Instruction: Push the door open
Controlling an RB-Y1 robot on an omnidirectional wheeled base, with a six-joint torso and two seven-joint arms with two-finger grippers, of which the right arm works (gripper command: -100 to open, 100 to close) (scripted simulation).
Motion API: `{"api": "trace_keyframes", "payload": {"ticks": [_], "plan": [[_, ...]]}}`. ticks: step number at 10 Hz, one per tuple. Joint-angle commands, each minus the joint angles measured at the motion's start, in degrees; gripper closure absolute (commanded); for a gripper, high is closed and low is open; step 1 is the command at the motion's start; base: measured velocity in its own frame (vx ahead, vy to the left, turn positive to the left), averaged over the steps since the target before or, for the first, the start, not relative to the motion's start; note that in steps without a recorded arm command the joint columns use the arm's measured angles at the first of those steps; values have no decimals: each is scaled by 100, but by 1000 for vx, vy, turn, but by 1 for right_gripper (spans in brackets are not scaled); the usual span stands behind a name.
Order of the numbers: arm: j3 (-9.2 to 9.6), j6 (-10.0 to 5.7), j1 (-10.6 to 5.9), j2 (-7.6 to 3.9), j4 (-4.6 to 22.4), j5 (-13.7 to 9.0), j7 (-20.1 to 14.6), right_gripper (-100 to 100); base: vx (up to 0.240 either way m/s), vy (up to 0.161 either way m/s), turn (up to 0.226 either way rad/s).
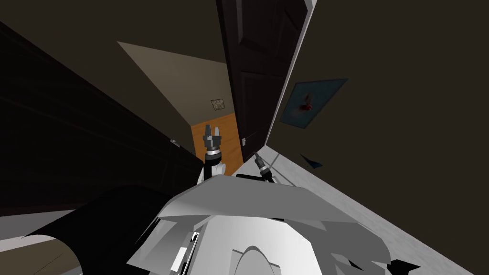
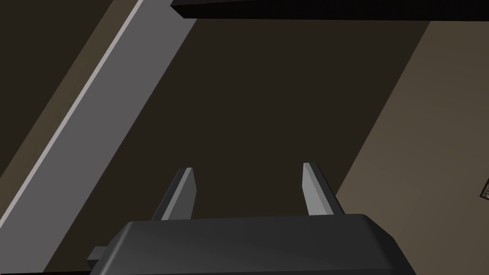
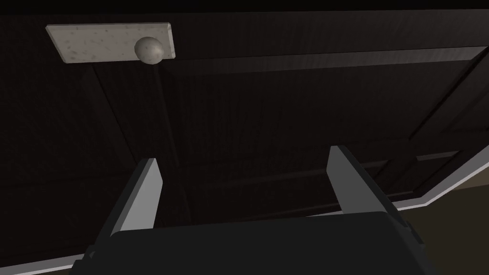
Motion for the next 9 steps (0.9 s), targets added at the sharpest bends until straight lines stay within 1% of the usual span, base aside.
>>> {"api": "trace_keyframes", "payload": {"ticks": [1, 3, 4, 5, 6, 9], "plan": [[136, -54, -77, -10, 244, 71, -82, -100, 169, -96, 106], [288, -148, -193, 0, 599, 153, -159, -100, 188, -94, 91], [323, -169, -219, 4, 680, 171, -176, -100, 134, -75, 58], [392, -212, -271, 10, 841, 208, -211, -100, 130, -55, 67], [426, -233, -297, 13, 921, 227, -229, -100, 137, -48, 54], [590, -333, -421, 34, 1301, 314, -311, -100, 147, -66, 61]]}}
